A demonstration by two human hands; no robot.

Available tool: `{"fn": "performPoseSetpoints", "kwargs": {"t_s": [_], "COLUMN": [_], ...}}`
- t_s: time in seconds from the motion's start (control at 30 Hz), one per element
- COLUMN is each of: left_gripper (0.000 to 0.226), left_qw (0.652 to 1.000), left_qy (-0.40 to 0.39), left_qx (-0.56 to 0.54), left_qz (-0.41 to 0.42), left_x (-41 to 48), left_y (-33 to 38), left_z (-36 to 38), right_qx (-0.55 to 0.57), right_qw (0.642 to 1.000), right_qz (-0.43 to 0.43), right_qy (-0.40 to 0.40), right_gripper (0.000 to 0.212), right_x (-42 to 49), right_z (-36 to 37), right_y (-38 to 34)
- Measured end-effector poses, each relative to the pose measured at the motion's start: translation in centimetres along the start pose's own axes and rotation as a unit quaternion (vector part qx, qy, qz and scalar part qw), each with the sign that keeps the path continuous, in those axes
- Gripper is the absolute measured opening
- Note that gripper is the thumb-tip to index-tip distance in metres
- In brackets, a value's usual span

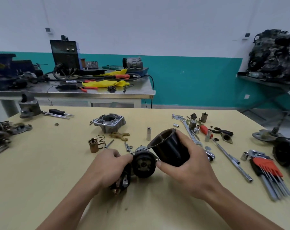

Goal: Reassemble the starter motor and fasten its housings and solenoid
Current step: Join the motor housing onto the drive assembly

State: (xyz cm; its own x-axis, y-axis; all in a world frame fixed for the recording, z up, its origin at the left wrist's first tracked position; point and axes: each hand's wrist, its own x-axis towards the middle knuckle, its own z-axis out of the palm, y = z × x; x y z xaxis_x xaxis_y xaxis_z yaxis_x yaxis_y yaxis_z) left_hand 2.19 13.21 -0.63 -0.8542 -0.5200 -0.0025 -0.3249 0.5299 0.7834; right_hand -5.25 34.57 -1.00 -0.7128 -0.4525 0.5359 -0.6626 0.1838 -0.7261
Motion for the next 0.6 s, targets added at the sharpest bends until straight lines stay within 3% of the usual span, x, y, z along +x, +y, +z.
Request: {"fn": "performPoseSetpoints", "kwargs": {"t_s": [0.17,0.4,0.6], "left_gripper": [0.055,0.052,0.045], "left_qw": [0.996,0.985,0.983], "left_qy": [0.091,0.158,0.151], "left_qx": [0.010,0.018,-0.045], "left_qz": [0.011,0.062,0.099], "left_x": [-0.3,-0.6,-0.9], "left_y": [0.2,0.0,-0.2], "left_z": [1.1,2.7,3.4], "right_qx": [0.003,0.005,0.019], "right_qw": [1.000,1.000,1.000], "right_qz": [0.015,0.017,0.020], "right_qy": [-0.002,-0.014,0.012], "right_gripper": [0.057,0.054,0.051], "right_x": [-0.1,-0.1,-0.2], "right_z": [0.0,0.2,0.4], "right_y": [0.1,0.6,0.5]}}
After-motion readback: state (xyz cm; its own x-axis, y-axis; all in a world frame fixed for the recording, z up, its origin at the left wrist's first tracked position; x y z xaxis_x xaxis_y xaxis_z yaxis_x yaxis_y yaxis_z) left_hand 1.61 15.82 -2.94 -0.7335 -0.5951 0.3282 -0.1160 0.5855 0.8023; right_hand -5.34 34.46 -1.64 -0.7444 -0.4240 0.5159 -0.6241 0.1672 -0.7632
